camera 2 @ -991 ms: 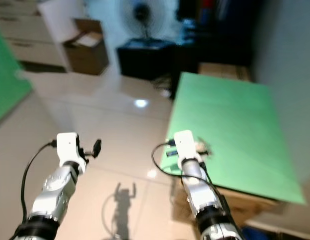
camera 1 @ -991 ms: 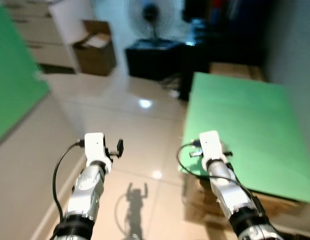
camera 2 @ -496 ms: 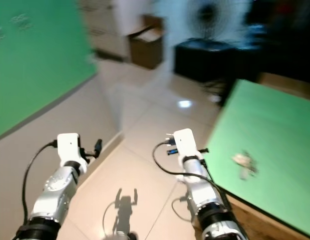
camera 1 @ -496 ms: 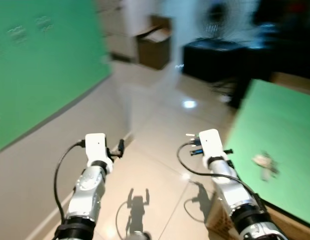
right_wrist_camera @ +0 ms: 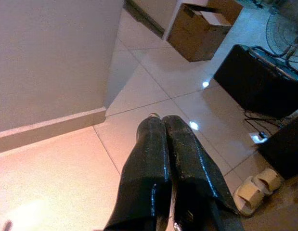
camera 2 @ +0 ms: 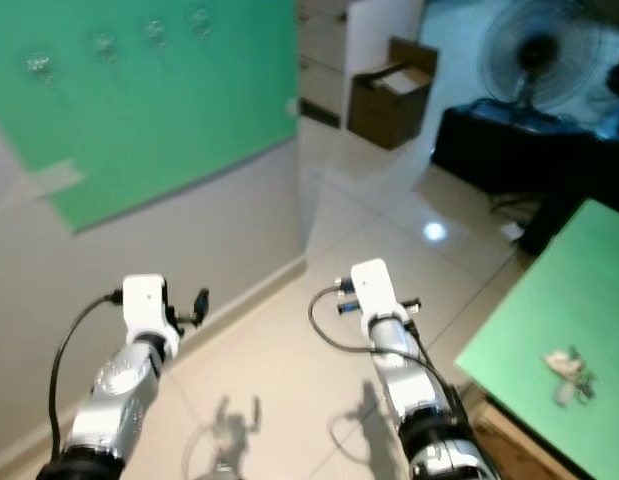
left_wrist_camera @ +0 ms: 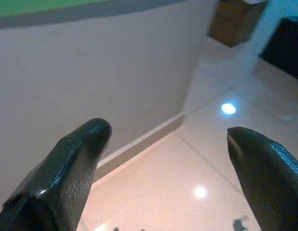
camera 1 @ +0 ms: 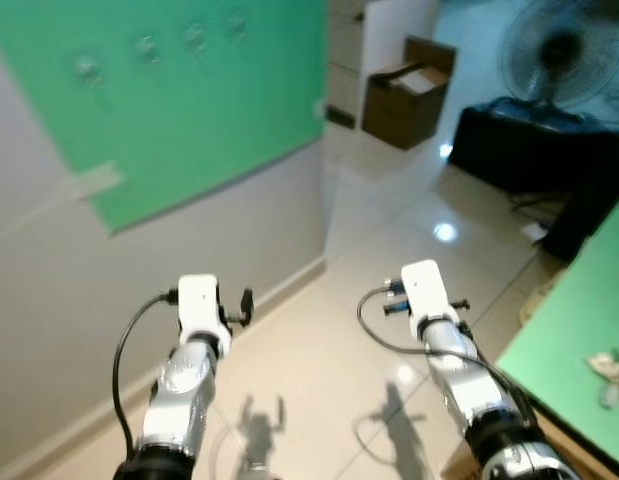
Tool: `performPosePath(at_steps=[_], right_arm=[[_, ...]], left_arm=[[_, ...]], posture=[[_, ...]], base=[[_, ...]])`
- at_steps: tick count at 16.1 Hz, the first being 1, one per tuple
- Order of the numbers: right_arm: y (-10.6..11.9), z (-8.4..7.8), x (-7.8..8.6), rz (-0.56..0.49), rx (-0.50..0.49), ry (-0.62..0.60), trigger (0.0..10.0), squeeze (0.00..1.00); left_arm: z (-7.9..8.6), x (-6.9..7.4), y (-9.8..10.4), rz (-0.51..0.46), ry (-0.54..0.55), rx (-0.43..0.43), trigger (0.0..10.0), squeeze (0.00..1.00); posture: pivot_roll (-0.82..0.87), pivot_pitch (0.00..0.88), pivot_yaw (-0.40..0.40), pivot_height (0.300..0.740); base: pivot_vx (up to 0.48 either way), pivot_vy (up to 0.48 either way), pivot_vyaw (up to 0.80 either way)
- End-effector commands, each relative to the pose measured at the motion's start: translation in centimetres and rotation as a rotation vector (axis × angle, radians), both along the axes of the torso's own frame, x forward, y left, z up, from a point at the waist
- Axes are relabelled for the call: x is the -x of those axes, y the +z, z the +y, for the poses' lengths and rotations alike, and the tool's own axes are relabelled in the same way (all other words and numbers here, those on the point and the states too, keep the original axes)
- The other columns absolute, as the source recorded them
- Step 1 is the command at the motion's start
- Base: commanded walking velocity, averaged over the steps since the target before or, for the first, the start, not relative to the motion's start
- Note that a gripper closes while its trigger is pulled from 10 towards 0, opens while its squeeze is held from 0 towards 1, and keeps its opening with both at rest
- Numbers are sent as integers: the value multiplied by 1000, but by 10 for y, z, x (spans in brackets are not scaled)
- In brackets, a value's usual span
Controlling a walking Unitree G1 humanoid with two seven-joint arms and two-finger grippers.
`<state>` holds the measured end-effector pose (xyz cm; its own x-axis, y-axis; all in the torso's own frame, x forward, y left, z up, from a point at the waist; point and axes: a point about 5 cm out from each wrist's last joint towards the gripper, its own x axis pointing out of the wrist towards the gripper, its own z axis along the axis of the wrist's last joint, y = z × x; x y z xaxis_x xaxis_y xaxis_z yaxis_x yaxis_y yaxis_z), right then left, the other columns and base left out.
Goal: Hang keys on a hook
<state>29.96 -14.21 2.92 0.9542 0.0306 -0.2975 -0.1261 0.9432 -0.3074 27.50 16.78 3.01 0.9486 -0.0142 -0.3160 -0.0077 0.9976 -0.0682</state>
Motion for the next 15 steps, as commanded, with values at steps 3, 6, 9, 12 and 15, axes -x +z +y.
performPosePath(at_steps=[3, 6, 9, 12, 15], right_arm=[[2, 5, -2, -11, -10, 15, 0, 0], [1, 5, -2, -5, 2, 14, 0, 0], [1, 8, -2, -11, -9, 9, 0, 0], [2, 9, -2, -11, -9, 11, 0, 0], [3, 6, -3, -12, -45, -16, 0, 0]], left_arm=[[0, -1, 3, -2, 2, -13, 10000, 0], [0, 0, 3, 1, 8, -22, 10000, 0], [9, 1, 3, 1, 42, -17, 10000, 0], [9, 1, 5, -5, 50, -15, 10000, 0], [6, 2, 3, 2, 50, -35, 10000, 0]], posture=[[-133, 0, 35, 740], [-131, 0, 37, 740], [-129, 0, 34, 740], [-127, 0, 32, 740], [-125, 0, 30, 740]], base=[[0, 0, 800], [0, 0, 800], [0, 0, 800], [0, 0, 796], [0, 0, 694]])
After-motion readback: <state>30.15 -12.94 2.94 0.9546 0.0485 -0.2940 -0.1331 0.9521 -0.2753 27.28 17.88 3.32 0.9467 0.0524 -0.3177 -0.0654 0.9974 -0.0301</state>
